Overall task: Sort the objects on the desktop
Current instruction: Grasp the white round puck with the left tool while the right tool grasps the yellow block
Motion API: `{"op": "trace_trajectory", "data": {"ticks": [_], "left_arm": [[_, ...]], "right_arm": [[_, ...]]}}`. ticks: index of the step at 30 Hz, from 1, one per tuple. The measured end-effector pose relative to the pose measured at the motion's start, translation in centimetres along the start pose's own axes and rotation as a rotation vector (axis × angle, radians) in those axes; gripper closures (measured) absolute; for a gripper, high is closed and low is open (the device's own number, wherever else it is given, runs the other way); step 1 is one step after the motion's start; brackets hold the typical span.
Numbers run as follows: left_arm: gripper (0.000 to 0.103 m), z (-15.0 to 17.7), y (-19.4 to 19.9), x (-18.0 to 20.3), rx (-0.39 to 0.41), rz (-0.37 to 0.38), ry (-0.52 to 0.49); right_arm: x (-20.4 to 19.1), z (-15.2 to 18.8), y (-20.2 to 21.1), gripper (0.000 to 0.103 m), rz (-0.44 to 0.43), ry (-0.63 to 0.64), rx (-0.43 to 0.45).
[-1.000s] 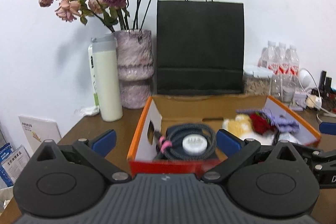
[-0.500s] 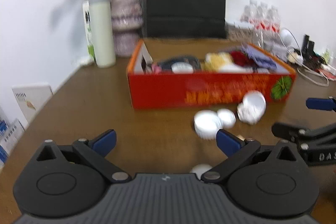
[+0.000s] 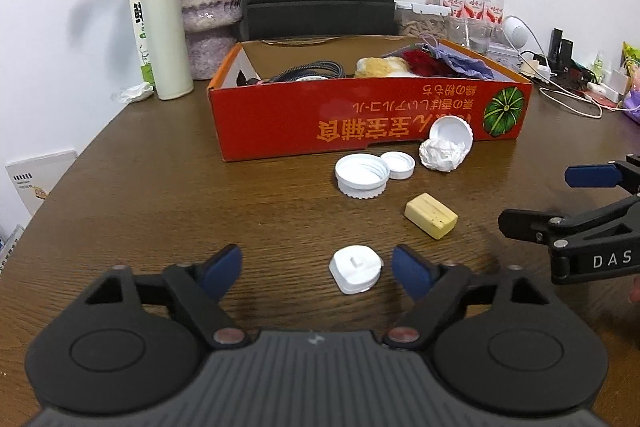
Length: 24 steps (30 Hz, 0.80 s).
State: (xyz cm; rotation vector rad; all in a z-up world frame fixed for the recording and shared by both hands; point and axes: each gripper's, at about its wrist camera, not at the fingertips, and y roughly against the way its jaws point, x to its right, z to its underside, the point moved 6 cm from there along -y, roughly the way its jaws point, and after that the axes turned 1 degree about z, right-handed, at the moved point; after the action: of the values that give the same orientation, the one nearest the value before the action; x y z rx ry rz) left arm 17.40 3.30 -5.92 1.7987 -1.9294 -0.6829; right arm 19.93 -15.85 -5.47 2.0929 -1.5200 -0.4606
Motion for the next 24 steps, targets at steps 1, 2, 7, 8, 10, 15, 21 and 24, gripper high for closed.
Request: {"op": "trace_trajectory", "data": {"ticks": [1, 2, 7, 8, 10, 15, 21, 24], "left_arm": [[0.024, 0.0, -0.1, 0.0, -0.002, 0.009, 0.002], [0.027, 0.1, -0.1, 0.1, -0.004, 0.016, 0.002], [0.043, 0.3, -0.3, 0.8, -0.010, 0.055, -0.017], [0.047, 0.3, -0.3, 0.9, -0.009, 0.058, -0.019], [0.058, 0.2, -0.4, 1.0, -0.004, 0.070, -0.018], [0.075, 0.2, -0.2, 1.1, 0.007, 0.076, -0.016], [0.075, -0.3, 0.2, 0.1, 0.035, 0.062, 0.028], [0.075, -0.6, 0.2, -0.2, 0.040, 0.060, 0.043]], "right_arm": [[0.0, 0.0, 0.0, 0.000, -0.001, 0.000, -0.001], [0.0, 0.0, 0.0, 0.000, -0.002, 0.000, -0.003], [-0.1, 0.0, -0.2, 0.000, -0.006, 0.000, -0.013], [-0.1, 0.0, -0.2, 0.000, -0.006, 0.001, -0.015], [-0.1, 0.1, -0.2, 0.000, -0.006, 0.001, -0.018], [-0.3, 0.2, -0.3, 0.000, -0.016, 0.000, -0.025], [-0.9, 0.3, -0.4, 0.000, -0.033, 0.001, -0.033], [-1.4, 0.2, -0.5, 0.000, -0.049, 0.002, -0.036]]}}
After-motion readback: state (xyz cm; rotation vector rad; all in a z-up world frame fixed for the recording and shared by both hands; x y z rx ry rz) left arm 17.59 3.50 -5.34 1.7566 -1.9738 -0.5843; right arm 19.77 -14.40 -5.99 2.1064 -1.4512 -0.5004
